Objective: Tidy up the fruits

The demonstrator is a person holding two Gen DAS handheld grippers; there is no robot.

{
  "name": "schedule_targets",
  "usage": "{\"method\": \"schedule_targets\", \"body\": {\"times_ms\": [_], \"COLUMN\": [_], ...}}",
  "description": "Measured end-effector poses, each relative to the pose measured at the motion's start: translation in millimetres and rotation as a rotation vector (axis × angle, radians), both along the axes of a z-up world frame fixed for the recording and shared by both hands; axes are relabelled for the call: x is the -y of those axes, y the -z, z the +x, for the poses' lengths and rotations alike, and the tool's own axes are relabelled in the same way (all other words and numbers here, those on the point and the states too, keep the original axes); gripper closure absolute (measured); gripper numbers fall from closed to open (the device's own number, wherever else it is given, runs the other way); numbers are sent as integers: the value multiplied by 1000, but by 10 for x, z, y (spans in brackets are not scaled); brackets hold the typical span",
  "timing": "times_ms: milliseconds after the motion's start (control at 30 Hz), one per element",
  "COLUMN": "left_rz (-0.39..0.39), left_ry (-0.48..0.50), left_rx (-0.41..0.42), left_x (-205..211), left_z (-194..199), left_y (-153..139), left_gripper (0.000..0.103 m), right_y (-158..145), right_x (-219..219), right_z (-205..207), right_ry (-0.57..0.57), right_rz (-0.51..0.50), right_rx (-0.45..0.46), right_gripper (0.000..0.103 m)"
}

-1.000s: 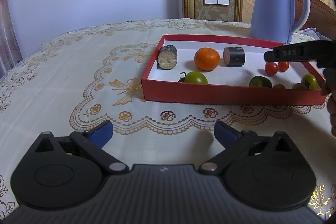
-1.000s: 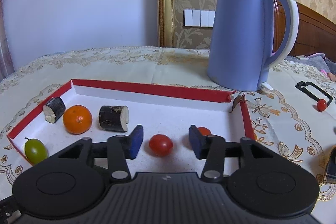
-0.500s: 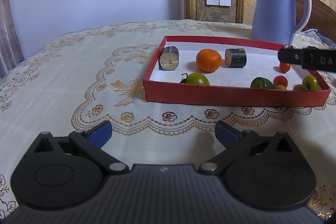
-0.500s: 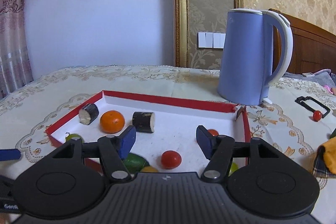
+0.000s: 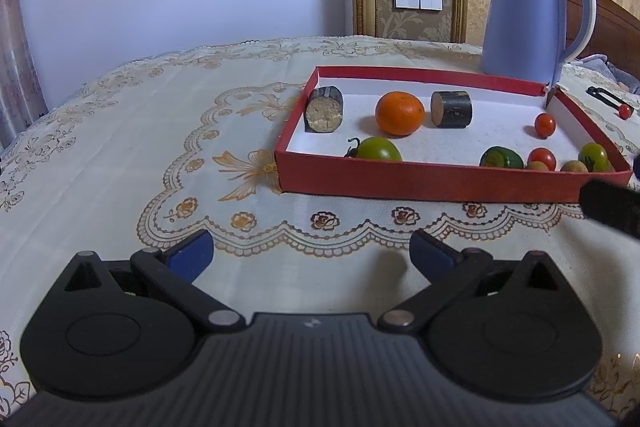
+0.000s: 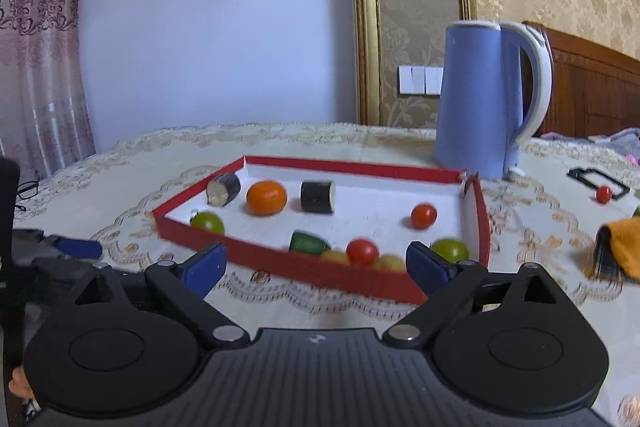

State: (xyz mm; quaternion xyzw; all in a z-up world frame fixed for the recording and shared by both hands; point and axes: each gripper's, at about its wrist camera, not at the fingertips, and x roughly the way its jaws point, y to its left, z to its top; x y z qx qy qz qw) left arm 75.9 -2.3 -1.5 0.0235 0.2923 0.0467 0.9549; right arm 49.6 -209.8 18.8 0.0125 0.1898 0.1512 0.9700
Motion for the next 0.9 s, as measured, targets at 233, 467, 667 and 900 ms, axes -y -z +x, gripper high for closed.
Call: {"method": "schedule_targets", "body": {"times_ms": [233,467,667,900], "left_rz": [-5,-5,-8,-9], "left_ry": [-1,-7,-10,-7], "left_rx": [-5,-4,-2,3], "left_x": [-13,-17,-23,-19], "left_z": [10,8,5,-10], "left_y": [4,3,-4,-9], "left_gripper": [0,0,0,0], "right_y": [89,131,168,191], "right_x": [-20,-63,-117,-193], "right_z": [-44,2,69,107], "right_ry": [-1,-21,-39,-51], "right_rz": [23,-12,-37,-80], "right_rx": [-28,-52,-102,-131], "right_gripper": [6,6,6,6]}}
